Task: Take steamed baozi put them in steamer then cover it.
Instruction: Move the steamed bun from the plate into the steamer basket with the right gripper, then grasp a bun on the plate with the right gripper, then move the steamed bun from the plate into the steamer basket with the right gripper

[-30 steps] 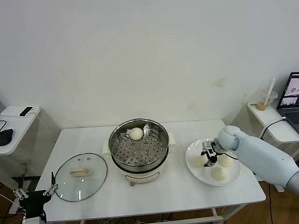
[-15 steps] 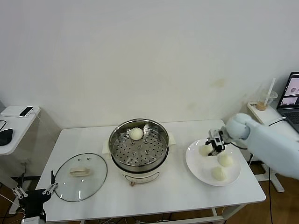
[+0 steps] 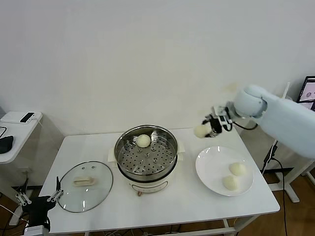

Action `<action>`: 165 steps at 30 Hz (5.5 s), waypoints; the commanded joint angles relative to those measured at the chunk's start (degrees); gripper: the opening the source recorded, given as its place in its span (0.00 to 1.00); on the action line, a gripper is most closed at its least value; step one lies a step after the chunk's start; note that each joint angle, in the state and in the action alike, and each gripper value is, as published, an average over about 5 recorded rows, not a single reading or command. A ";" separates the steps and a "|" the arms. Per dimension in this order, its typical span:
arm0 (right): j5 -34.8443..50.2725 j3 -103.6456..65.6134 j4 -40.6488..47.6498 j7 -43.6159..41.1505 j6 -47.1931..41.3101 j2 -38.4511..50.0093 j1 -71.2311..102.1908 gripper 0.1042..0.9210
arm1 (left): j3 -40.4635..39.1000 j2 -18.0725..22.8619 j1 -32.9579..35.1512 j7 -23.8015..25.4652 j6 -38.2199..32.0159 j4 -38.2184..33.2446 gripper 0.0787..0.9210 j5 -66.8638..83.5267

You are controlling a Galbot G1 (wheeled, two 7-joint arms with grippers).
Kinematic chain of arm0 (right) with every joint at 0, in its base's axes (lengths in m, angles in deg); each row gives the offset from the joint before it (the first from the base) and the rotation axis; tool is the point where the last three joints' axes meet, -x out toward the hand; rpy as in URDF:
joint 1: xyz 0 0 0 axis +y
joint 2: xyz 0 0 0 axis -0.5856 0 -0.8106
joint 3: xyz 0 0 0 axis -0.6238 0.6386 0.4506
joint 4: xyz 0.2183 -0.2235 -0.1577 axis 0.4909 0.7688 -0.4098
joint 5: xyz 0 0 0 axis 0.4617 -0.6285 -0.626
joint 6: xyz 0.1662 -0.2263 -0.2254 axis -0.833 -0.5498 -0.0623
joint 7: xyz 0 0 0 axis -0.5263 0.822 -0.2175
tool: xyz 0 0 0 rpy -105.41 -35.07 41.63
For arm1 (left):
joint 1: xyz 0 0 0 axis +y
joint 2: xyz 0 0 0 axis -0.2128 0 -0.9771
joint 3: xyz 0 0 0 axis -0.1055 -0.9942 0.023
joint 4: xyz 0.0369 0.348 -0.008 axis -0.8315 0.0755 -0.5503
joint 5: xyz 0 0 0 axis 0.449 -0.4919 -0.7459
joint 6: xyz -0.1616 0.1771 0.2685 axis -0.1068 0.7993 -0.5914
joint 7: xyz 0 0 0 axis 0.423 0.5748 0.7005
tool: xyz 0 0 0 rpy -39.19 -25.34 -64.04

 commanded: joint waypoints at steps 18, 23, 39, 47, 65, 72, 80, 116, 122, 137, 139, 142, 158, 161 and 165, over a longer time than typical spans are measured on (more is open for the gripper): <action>15.29 7.16 9.36 13.76 -12.13 -29.71 3.61 0.56 | 1.83 0.24 -1.18 0.15 0.30 0.19 0.88 0.42; 15.52 7.98 11.26 15.95 -14.69 -31.52 5.71 0.56 | 2.13 0.35 -1.27 0.12 0.25 0.11 0.88 0.85; 13.98 8.73 15.10 18.13 -17.39 -34.19 8.68 0.56 | 2.32 0.40 -1.32 0.09 0.05 0.18 0.88 1.27; 14.49 9.29 14.28 17.64 -18.29 -33.68 8.68 0.59 | 2.27 0.48 -1.33 0.07 0.03 0.02 0.88 1.27; 10.90 6.16 -0.40 2.56 -14.90 -16.01 -2.89 0.88 | 2.23 -0.09 -1.63 0.18 0.27 -0.40 0.88 1.40; 2.63 5.31 -7.72 -6.74 -5.94 1.14 -4.79 0.88 | 2.15 -1.16 -1.67 0.23 0.43 -0.05 0.88 1.83; -7.59 5.25 -11.92 -11.58 2.55 17.53 -0.79 0.88 | 0.91 -1.65 -1.82 0.25 0.43 0.55 0.88 1.82; -28.16 -21.89 1.39 -8.76 8.62 18.34 42.89 0.88 | 1.13 -1.05 -1.36 0.41 0.79 1.80 0.88 0.95; -27.97 -21.61 3.80 -7.94 8.37 15.41 42.51 0.88 | 1.40 -1.08 -1.35 0.40 0.77 2.06 0.88 0.95; -26.93 -20.38 5.93 -7.31 6.59 11.94 41.27 0.83 | 1.32 -1.05 -1.89 0.41 0.79 2.86 0.88 0.90; -26.91 -20.14 5.80 -7.45 6.36 12.16 41.06 0.78 | 1.32 -1.04 -1.90 0.41 0.79 2.85 0.88 0.91; -26.76 -19.80 5.72 -7.58 6.16 12.54 40.59 0.72 | 1.35 -1.04 -1.90 0.40 0.77 2.85 0.88 0.94; -23.23 -19.11 4.71 -11.68 7.46 14.32 31.63 0.58 | 1.58 -1.27 -1.80 0.36 0.73 2.41 0.88 1.19; -20.72 -18.48 3.95 -11.88 7.11 14.34 26.46 0.58 | 1.54 -1.32 -1.85 0.35 0.71 2.38 0.88 1.26; -17.37 -16.39 3.35 -11.99 6.47 13.15 18.64 0.59 | 1.47 -1.34 -1.86 0.34 0.63 2.43 0.88 1.32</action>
